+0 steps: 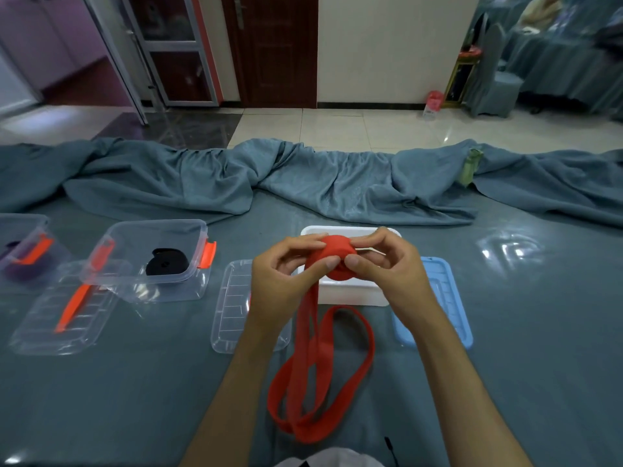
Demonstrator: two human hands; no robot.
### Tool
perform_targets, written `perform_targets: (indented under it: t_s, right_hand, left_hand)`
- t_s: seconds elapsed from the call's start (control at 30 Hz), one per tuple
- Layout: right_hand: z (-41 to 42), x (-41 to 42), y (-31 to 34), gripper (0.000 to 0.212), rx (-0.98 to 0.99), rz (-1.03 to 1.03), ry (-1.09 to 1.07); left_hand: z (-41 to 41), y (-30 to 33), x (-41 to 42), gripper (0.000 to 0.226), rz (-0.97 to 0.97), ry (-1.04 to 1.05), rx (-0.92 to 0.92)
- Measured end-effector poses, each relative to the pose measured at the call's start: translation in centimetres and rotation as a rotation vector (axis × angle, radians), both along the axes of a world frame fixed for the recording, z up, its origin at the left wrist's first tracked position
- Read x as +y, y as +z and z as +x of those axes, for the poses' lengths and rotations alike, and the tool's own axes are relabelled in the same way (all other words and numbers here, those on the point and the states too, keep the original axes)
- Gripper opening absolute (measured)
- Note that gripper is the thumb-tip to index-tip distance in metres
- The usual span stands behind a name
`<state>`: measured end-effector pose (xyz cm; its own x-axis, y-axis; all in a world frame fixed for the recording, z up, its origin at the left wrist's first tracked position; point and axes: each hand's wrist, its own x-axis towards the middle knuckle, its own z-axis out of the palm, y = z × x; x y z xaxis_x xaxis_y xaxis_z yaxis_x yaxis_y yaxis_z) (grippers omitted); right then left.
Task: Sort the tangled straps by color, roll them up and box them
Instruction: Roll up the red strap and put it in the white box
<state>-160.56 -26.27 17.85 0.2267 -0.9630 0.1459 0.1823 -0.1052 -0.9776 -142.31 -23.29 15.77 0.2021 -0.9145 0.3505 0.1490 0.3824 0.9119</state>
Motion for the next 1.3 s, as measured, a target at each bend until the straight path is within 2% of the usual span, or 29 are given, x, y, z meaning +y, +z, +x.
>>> perform_targets:
  t_s: [0.1,0.23,0.4,0.47,0.6,0.7,0.83,0.93,1.0,1.13,1.2,1.3]
  right_hand:
    - [-0.3,-0.5,0.4,0.034,0.000,-0.042,-0.031]
    - [0.8,-0.7,-0.1,0.023,-0.081,-0.019,-0.003]
    - [0.8,-1.1,-0.6,0.029,-0.045,-0.014,-0.009]
    - [0.8,-1.3,-0.5,0.035,-0.076,-0.032,-0.037]
    - [1.5,-1.4,-0.8,0.025,-0.173,0.034,-0.022]
    - [1.2,-1.9,-0.4,0.032,-0.103,0.076,0.037]
    - [1.1,-2.4,0.1,0.043,-0.076,0.032,-0.036]
    - [1.7,-2.4,-0.4,0.031,-0.116,0.031,-0.044]
    - [1.4,-2.7,-0.5,0.032,-0.066,0.029,-0.025]
    - [0.4,-3.5,-0.2,0.033,0.035,-0.022,-0.041]
    - [0.8,-3.4,-0.3,0.032,-0.011,-0.056,-0.074]
    - [1.8,-3.1,-1.0,0.034,-0.128,-0.024,-0.091]
  left_hand:
    - [-0.5,-0.5,-0.1,0.031,-0.005,0.003,-0.011]
    - [0.1,0.0,-0.9,0.038,-0.006,0.010,-0.039]
    - [-0.2,0.2,-1.2,0.029,0.045,0.051,0.078]
    - [-0.2,0.0,-1.3,0.034,0.037,0.024,0.038]
    - [0.4,0.3,-1.6,0.050,0.031,-0.031,-0.082]
    - [0.7,0.6,-1.8,0.049,0.044,-0.019,-0.045]
    - [0.2,0.5,-2.1,0.046,0.111,-0.056,0.040]
    - [0.8,0.8,-2.8,0.061,0.155,-0.110,0.052]
    - [1.5,0.9,-3.2,0.068,0.153,-0.106,0.022]
    - [0.9,0.9,-3.1,0.051,0.105,-0.037,-0.006]
    - [0.6,0.7,-3.2,0.043,0.079,-0.037,-0.024]
    - [0.6,1.1,-3.3,0.049,0.095,-0.083,-0.009]
